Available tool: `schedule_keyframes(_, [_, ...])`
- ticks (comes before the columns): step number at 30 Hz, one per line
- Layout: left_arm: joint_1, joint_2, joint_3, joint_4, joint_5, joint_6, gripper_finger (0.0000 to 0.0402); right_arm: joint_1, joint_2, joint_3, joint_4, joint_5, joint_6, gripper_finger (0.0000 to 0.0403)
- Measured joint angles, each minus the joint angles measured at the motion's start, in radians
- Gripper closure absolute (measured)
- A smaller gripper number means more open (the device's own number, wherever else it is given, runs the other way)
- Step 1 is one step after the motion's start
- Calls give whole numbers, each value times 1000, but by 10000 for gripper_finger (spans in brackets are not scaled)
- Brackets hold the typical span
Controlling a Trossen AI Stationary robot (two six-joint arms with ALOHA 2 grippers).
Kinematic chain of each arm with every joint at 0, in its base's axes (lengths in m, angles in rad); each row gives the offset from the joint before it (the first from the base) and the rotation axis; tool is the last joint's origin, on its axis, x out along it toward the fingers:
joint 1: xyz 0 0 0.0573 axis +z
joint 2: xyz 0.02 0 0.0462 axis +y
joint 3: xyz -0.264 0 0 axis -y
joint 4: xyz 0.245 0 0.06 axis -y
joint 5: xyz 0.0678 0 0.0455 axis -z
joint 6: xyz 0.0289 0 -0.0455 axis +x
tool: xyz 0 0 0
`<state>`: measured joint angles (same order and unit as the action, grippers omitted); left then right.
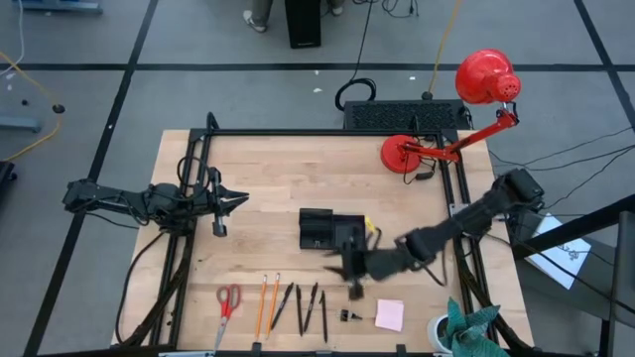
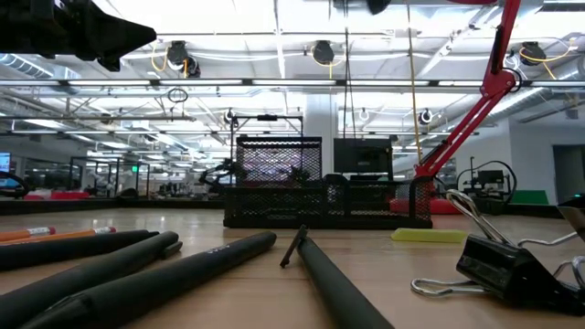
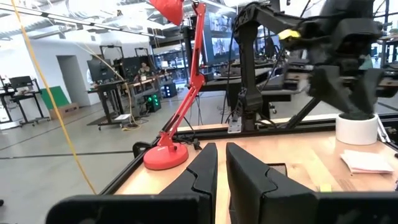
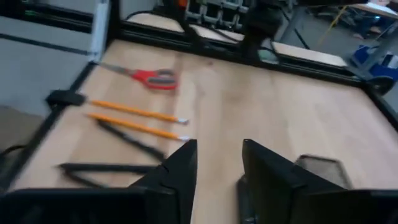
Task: Pick and place office supplies into organizer
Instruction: Put the right black binder clip into the desk organizer
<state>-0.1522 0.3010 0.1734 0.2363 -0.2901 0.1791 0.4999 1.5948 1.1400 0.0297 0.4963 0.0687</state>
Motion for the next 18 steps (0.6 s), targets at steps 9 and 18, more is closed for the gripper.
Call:
schedule_keyframes(9, [0,0,0,0,0,0,360,134,45,0,-101,17,224,263])
schedule_keyframes(18, [0,0,0,0,0,-4,360,199,152,0,-172,-113,405,262])
